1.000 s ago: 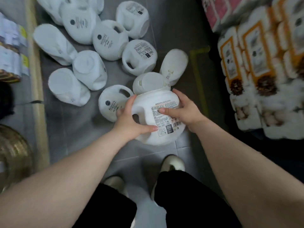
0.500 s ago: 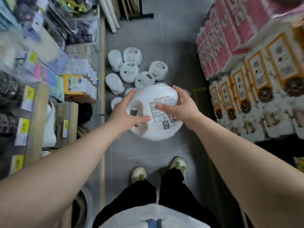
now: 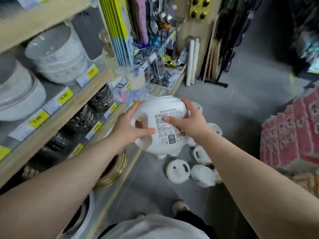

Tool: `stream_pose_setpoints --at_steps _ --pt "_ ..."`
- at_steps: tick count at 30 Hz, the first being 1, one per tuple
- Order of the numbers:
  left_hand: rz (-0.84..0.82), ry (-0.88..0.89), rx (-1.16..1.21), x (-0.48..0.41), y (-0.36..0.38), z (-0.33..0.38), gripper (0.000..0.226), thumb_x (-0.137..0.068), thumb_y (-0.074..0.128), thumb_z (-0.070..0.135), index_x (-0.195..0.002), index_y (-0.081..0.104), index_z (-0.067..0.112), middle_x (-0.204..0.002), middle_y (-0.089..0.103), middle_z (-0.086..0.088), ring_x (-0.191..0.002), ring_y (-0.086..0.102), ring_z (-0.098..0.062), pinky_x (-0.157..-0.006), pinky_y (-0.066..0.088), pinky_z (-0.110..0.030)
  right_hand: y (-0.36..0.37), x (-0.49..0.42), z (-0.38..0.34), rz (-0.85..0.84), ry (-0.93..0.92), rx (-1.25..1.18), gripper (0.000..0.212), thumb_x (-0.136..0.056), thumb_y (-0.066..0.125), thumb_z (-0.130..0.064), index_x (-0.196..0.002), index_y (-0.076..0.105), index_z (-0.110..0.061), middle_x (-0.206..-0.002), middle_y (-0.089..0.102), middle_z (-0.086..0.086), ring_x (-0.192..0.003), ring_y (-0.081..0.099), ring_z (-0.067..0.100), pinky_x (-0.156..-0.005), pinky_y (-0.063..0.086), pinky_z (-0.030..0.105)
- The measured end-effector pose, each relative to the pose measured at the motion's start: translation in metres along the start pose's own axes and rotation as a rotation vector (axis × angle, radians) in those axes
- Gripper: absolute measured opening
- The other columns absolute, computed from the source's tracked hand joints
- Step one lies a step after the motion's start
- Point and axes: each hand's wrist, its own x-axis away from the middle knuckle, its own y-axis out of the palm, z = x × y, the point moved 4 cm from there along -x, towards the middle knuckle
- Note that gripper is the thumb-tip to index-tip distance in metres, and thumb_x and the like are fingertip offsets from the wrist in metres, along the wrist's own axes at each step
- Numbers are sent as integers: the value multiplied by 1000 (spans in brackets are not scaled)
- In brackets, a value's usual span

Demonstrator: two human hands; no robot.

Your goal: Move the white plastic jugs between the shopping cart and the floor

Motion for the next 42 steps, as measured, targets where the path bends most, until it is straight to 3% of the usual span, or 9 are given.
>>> stream_pose_setpoints --at_steps 3,7,10,14,16,21,27,35,42 --pt "178 -17 63 11 -15 1 114 -28 90 64 -125 31 74 -138 51 10 -123 53 -16 -104 44 -47 12 -27 -20 -169 -72 46 92 -43 90 -60 -123 51 -40 -111 69 -7 -100 68 16 -84 58 43" --pt "432 -31 92 52 -30 3 117 -39 95 45 -141 35 49 -135 54 9 -120 54 -12 -104 45 -38 46 -36 -49 -399 -188 132 83 -48 88 -59 -121 53 -40 -110 69 -8 -99 68 14 -84 58 43" --pt "617 -82 152 98 -40 -10 113 -46 95 35 -142 37 44 -134 55 5 -119 54 -12 -104 45 -37 82 -23 -59 -566 -232 169 76 -56 89 -48 -122 52 -43 -108 66 -15 -95 66 0 -85 56 30" --pt "855 -138 166 174 -51 -33 106 -54 94 24 -142 39 40 -122 58 10 -107 57 -6 -85 44 -9 138 21 -65 -781 -287 197 59 -67 87 -26 -108 50 -45 -98 64 -23 -83 63 -12 -73 55 16" --pt "957 -187 147 219 -56 -46 103 -56 93 22 -143 39 36 -117 57 10 -101 58 -8 -77 42 -1 169 50 -65 -876 -317 225 60 -64 89 -30 -109 53 -44 -98 68 -20 -89 65 -6 -78 58 24" --pt "1172 -285 178 349 -61 -76 113 -34 89 56 -137 42 48 -133 51 5 -119 54 -14 -102 47 -41 246 152 -63 -1088 -367 281 98 -52 90 -46 -138 46 -32 -118 65 -11 -105 64 12 -92 54 41" --pt "1430 -379 182 511 -43 -94 102 -54 94 28 -139 40 42 -119 53 14 -99 56 -7 -93 48 -28 312 302 -47 -1359 -374 280 97 -60 90 -29 -143 41 -31 -124 62 -7 -107 63 13 -95 53 39" --pt "1783 -587 220 716 11 -121 112 -38 93 54 -137 40 47 -135 48 6 -120 53 -13 -103 45 -36 376 518 -18 -1716 -443 286 87 -67 87 -18 -141 42 -25 -124 59 -9 -102 59 7 -75 49 7" --pt "2080 -781 242 853 53 -141 114 -39 93 52 -137 35 55 -136 46 6 -117 53 -13 -102 45 -37 431 690 16 -2046 -502 349 93 -64 89 -18 -144 42 -20 -122 58 -14 -104 60 5 -98 48 26"
